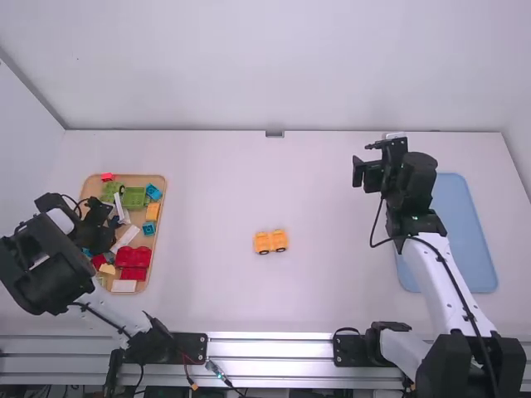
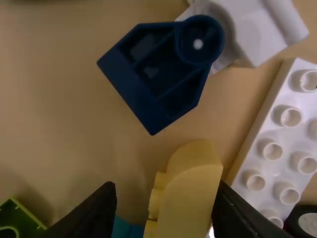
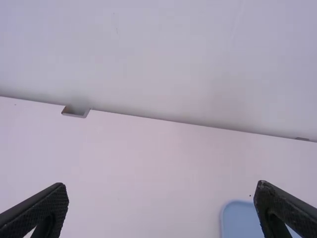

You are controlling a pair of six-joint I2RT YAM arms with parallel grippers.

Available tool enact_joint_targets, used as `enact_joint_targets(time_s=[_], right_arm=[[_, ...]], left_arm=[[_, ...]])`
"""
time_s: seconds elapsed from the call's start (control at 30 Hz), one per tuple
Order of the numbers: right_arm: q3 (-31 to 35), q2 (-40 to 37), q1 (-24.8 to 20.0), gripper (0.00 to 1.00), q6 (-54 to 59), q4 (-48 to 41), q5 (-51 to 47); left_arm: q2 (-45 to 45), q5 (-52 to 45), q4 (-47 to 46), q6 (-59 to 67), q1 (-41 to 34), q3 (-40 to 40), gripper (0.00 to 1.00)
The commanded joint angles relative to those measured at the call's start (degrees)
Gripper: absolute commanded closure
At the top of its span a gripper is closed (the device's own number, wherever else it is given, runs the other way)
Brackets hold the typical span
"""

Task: Assemble lego blocks to make yellow taxi

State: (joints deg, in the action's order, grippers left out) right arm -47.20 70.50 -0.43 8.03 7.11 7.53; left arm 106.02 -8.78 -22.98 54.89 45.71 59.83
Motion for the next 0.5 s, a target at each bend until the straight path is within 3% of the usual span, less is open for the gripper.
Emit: enact_joint_targets(time_s=[0.0,0.47], right_arm=[[-2.23,0.33,0.04,0.01,-0.09,0.17,0.11],[-2.23,0.33,0.04,0.01,-0.11,-0.02,0.15]], left_arm=[[0.31,-0.87,-0.44,-0.26,0.35,-0.96,0.48],[0.31,-1.42,-0.61,-2.29,0.37,-1.16,0.51]])
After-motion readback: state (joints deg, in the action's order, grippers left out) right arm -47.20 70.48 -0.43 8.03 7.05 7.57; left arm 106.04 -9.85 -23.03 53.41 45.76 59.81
